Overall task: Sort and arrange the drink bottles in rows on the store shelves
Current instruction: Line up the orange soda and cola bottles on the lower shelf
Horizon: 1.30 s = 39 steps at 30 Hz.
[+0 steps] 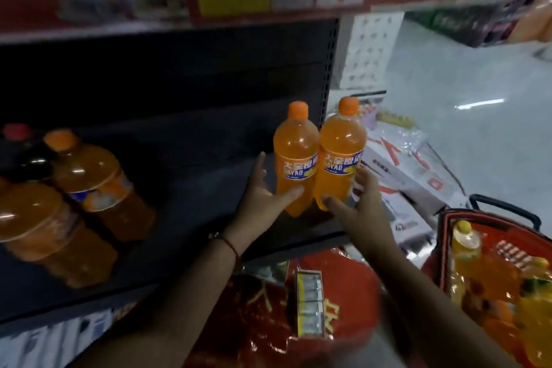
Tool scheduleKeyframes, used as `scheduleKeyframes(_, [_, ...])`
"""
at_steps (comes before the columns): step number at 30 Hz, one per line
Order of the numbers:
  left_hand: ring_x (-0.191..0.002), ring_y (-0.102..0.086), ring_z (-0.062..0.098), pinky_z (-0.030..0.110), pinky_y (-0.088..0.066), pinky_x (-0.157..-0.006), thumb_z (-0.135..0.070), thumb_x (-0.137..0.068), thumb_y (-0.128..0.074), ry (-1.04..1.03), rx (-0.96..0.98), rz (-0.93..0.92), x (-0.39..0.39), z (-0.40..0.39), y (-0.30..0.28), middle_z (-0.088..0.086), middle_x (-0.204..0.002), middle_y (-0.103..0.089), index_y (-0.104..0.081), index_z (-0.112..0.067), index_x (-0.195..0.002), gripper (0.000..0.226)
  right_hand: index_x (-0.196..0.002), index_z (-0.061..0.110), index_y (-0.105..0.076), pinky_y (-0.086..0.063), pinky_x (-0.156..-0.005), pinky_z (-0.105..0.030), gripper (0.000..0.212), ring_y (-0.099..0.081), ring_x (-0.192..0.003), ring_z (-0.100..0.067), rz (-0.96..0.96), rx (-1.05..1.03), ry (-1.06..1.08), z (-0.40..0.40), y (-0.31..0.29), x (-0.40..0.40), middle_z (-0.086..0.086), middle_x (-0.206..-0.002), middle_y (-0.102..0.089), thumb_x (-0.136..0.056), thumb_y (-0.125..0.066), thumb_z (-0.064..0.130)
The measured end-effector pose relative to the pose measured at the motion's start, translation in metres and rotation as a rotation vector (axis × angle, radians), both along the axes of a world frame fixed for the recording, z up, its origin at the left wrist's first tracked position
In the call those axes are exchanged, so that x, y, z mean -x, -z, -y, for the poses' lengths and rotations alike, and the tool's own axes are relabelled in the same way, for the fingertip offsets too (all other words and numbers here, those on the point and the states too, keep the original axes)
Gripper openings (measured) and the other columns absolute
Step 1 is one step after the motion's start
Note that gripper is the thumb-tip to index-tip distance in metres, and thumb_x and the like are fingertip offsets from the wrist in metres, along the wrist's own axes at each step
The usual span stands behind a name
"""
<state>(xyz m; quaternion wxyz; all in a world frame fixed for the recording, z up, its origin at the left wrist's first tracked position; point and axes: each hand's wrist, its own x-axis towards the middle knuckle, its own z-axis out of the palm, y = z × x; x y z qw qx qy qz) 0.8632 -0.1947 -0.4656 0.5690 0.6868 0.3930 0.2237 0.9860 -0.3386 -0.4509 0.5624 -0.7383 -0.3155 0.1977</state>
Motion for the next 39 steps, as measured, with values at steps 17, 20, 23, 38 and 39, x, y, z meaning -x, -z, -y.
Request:
scheduleKeyframes(17, [-0.110,-0.061,0.000,0.028,-0.052,-0.086,-0.053,-0.068,-0.083,0.135,-0.404,0.086,-0.009,-0.002,0.080,-0.022,-0.125,-0.061,-0.039,-0.049,-0.134,0.079,-0.119,0.043,-0.034,-0.052,-0.080,-0.033,0.067,-0.055,-0.100,-0.006,0.158,-0.041,-0.025,-0.025,0.100,-0.046,0.016,-0.113,-0.053,-0.070,-0.080,0.041])
scheduleKeyframes(20, [-0.111,-0.060,0.004,0.033,-0.053,-0.088,-0.060,-0.063,-0.081,0.135,-0.428,0.075,-0.004,0.003,0.084,-0.022,-0.124,-0.060,-0.036,-0.054,-0.127,0.078,-0.123,0.039,-0.034,-0.055,-0.087,-0.041,0.069,-0.058,-0.106,-0.013,0.094,-0.035,-0.044,-0.018,0.098,-0.044,0.007,-0.123,-0.054,-0.072,-0.080,0.035])
scheduleKeyframes(23, [-0.111,-0.061,0.004,0.036,-0.054,-0.090,-0.058,-0.064,-0.082,0.150,-0.421,0.080,-0.003,0.002,0.083,-0.022,-0.123,-0.061,-0.039,-0.050,-0.130,0.079,-0.126,0.036,-0.034,-0.056,-0.086,-0.040,0.067,-0.059,-0.106,-0.015,0.048,-0.025,-0.047,-0.011,0.093,-0.039,0.005,-0.125,-0.056,-0.076,-0.078,0.030])
scheduleKeyframes(38, [-0.128,-0.041,-0.014,0.031,-0.042,-0.105,-0.052,-0.081,-0.074,0.281,-0.242,0.175,0.054,0.044,0.059,-0.037,-0.144,-0.035,-0.015,-0.054,-0.149,0.091,-0.149,0.030,-0.026,-0.051,-0.093,-0.035,0.080,-0.047,-0.126,-0.015,0.126,-0.093,0.218,0.021,0.075,0.025,0.003,-0.149,-0.039,-0.083,-0.072,0.039])
scheduleKeyframes(39, [-0.132,-0.037,-0.011,0.031,-0.040,-0.106,-0.059,-0.080,-0.070,0.228,-0.282,0.156,0.077,0.047,0.055,-0.037,-0.147,-0.029,-0.012,-0.059,-0.148,0.089,-0.146,0.030,-0.030,-0.048,-0.093,-0.033,0.073,-0.045,-0.126,-0.014,0.244,-0.109,0.266,0.020,0.071,0.048,0.002,-0.147,-0.041,-0.085,-0.070,0.038])
